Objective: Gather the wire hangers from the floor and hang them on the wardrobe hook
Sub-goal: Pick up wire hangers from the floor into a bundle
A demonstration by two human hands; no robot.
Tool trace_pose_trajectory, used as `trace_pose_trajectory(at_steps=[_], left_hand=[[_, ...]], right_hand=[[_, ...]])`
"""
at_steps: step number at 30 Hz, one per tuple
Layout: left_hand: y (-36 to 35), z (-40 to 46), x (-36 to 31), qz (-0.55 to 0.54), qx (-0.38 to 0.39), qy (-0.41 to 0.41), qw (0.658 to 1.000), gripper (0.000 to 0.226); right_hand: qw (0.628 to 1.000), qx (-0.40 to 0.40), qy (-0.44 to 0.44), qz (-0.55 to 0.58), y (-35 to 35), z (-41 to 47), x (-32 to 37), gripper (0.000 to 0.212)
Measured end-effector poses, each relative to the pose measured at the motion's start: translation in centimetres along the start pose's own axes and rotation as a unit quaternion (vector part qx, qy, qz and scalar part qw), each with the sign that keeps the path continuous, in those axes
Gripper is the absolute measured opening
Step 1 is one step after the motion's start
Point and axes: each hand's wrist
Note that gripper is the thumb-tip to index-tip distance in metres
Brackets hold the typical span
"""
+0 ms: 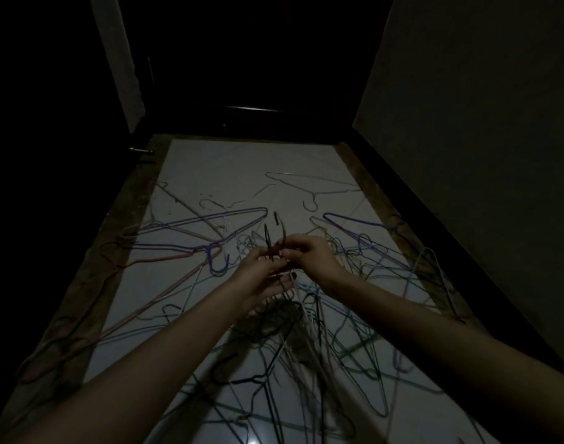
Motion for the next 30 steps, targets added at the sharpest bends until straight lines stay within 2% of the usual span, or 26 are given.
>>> trace_pose_trajectory(at_steps=[2, 4, 6, 8, 11, 16, 19, 22, 25, 27, 30], left_hand=[[-0.1, 0.4, 0.0, 0.002, -0.003, -0.002, 1.000, 0.036], [-0.2, 1.1, -0.2, 0.069, -0.013, -0.007, 0.997, 0.039], [-0.4, 1.6, -0.9, 0.134, -0.025, -0.008, 0.991, 0.030], [-0.3, 2.2, -1.5, 0.151, -0.049, -0.002, 0.987, 0.023], [0.2, 3.1, -2.0, 0.170, -0.083, 0.007, 0.982, 0.026], [1.1, 4.0, -2.1, 0.176, -0.111, -0.020, 0.978, 0.022], [1.0, 4.5, -1.4, 0.171, -0.117, -0.043, 0.977, 0.017], [1.3, 4.6, 0.0, 0.141, -0.105, -0.053, 0.983, 0.018], [1.8, 4.3, 1.7, 0.125, -0.097, -0.054, 0.986, 0.017], [2.1, 4.2, 2.3, 0.132, -0.097, -0.065, 0.984, 0.014], [2.4, 4.2, 2.0, 0.157, -0.092, -0.080, 0.980, 0.015]], right_hand=[[1.000, -0.017, 0.005, -0.002, -0.1, 0.0, -0.9, 0.023], [0.999, -0.034, 0.013, 0.012, 0.3, 0.2, -1.6, 0.023], [0.997, -0.059, 0.018, 0.042, 1.1, 0.6, -2.2, 0.021], [0.996, -0.081, 0.007, 0.044, 2.1, 0.8, -3.4, 0.020], [0.996, -0.082, -0.023, 0.017, 2.8, 0.7, -6.7, 0.020], [0.985, -0.067, -0.113, -0.116, 2.9, -0.3, -13.5, 0.020], [0.977, -0.054, -0.126, -0.166, 3.2, -0.7, -15.8, 0.021], [0.973, -0.046, -0.162, -0.158, 3.3, -0.6, -16.9, 0.032], [0.970, -0.027, -0.181, -0.162, 2.5, -0.1, -17.3, 0.033], [0.965, -0.041, -0.190, -0.173, 2.1, 0.3, -17.4, 0.030], [0.966, -0.081, -0.182, -0.164, 1.9, 0.4, -17.4, 0.015]])
Point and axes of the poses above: each hand's wrist, its own z-axis towards the middle knuckle, its own y-axis out of the back of the hand, x = y × z, and after that the axes turned 7 degrees about z, right-handed
